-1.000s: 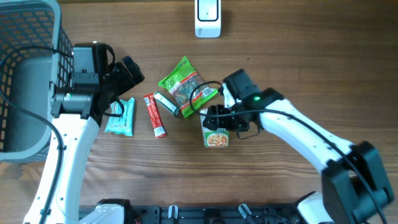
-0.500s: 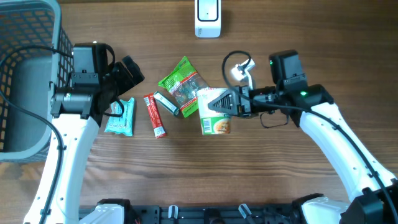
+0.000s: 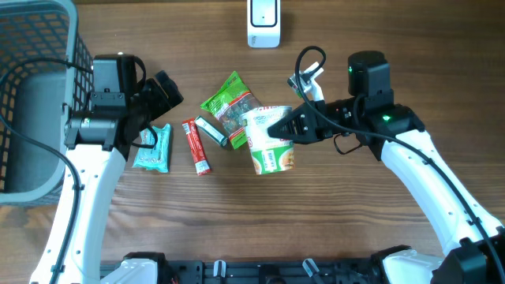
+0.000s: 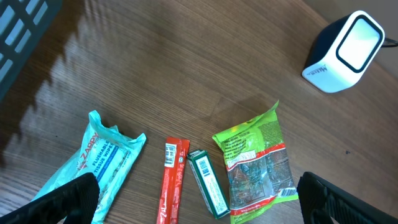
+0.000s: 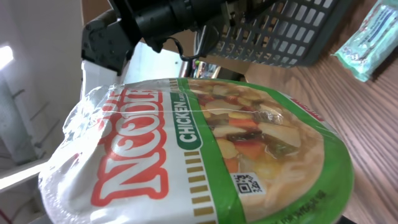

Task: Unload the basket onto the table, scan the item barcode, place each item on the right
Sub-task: 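Lift the cup noodle with the right gripper and tilt it, then carry the cup noodle up to the barcode scanner with the right gripper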

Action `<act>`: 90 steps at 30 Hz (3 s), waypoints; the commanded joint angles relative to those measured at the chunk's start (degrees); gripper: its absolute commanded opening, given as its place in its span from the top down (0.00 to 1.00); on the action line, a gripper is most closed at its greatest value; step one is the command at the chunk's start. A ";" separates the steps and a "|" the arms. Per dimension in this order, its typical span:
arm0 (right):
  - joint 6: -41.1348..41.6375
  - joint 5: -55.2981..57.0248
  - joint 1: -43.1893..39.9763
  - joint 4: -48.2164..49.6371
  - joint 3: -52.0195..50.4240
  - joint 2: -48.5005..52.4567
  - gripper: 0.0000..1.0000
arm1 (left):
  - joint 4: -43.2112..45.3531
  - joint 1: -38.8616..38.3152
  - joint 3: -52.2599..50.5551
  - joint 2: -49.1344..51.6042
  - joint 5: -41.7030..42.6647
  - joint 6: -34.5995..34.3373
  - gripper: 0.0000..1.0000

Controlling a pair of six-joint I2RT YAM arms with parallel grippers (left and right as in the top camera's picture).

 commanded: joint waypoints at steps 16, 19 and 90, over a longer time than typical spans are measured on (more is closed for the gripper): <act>6.29 -4.37 -0.20 3.65 1.53 -0.94 0.29 | 0.13 0.13 0.52 -0.22 0.24 -0.55 0.00; 6.47 -3.02 -0.17 4.00 1.53 -0.94 0.29 | 0.13 0.13 0.52 -0.22 0.24 -0.55 0.00; -68.19 116.67 14.05 -1.92 71.89 57.59 0.43 | 0.13 0.13 0.52 -0.22 0.24 -0.55 0.00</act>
